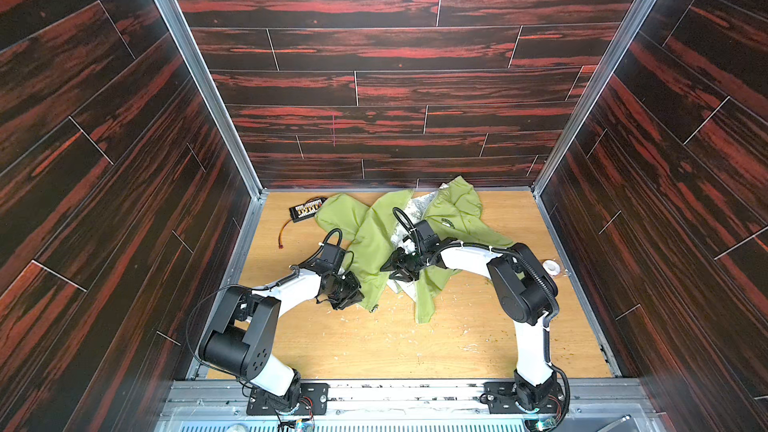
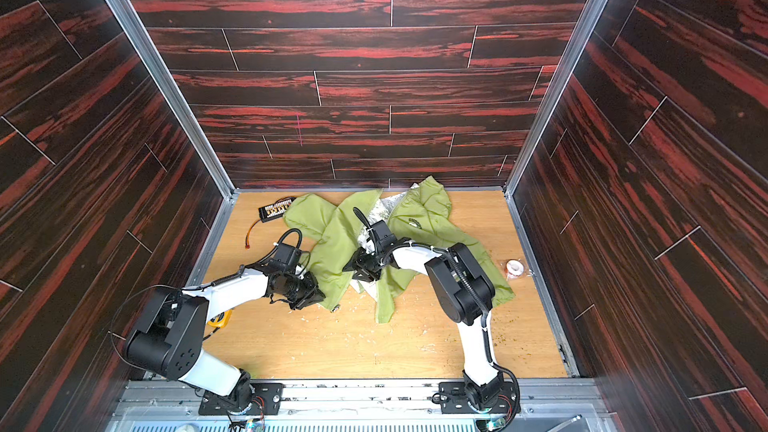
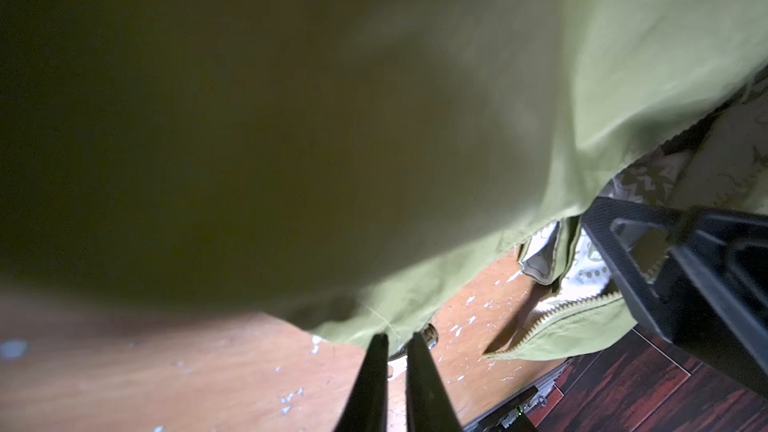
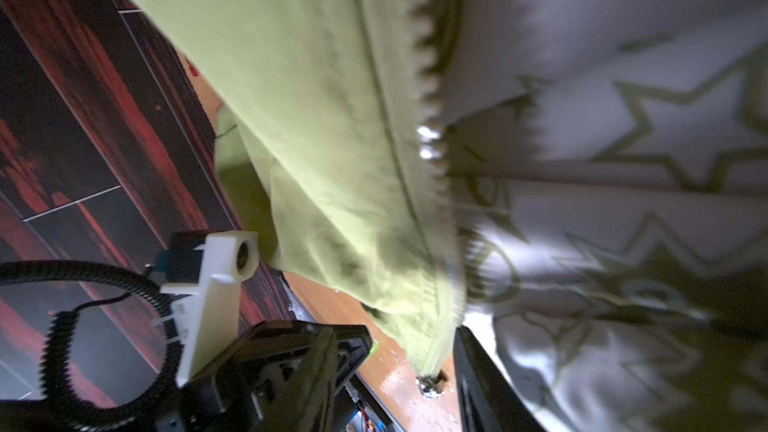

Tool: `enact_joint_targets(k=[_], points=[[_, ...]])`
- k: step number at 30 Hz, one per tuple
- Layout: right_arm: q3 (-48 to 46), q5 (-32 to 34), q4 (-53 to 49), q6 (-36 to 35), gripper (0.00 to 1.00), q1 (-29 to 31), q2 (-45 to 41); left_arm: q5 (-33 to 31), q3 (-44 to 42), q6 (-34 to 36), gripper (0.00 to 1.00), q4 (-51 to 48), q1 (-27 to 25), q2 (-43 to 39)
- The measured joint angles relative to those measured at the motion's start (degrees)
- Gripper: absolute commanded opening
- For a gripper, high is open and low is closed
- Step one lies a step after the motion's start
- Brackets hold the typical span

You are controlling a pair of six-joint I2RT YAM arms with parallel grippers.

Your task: Zip up the jacket

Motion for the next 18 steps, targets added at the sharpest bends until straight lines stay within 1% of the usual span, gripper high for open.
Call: enact_joint_targets(k=[9,18], points=[[-0.9,0.3,0.3,-0.1,0.51,0.1,0.1,-0.6,-0.4,0.4,0.06,0.1,0.0,0.9],[-0.9,-1.2,3.2,0.2,0.51,1.0,1.7,0.4,-1.7,0.7,0.05,1.1,0.1,2.3]])
